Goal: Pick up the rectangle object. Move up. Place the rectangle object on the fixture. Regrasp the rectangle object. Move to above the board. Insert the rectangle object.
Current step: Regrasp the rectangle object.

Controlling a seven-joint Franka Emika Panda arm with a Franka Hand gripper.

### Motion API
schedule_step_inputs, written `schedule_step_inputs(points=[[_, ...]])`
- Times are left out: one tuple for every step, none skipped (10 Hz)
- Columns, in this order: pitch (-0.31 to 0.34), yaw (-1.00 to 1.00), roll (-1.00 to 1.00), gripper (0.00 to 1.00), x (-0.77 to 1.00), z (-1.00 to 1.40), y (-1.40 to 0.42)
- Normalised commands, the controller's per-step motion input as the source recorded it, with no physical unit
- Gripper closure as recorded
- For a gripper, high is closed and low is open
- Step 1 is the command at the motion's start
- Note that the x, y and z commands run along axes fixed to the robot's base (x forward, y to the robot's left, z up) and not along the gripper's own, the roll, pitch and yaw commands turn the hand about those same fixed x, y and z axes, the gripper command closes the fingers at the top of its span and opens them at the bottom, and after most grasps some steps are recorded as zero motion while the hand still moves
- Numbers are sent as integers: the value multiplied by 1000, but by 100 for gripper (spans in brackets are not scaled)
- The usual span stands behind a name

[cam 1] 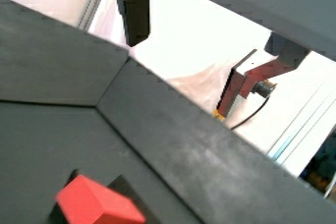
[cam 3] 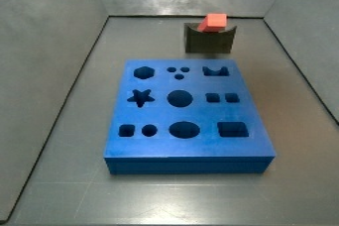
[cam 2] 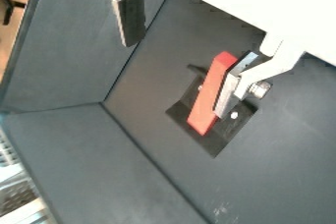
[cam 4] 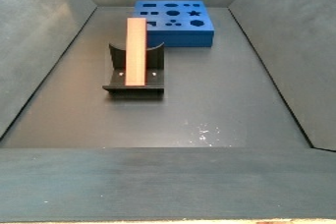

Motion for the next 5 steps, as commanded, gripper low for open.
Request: schedule_step_inputs(points=[[140,165,355,0,93,-2,-47],[102,183,224,0,82,4,-37],[25,161,240,0,27,-1000,44],[-7,160,214,0,28,-1000,42],[-41,144,182,0,36,-1000,38]])
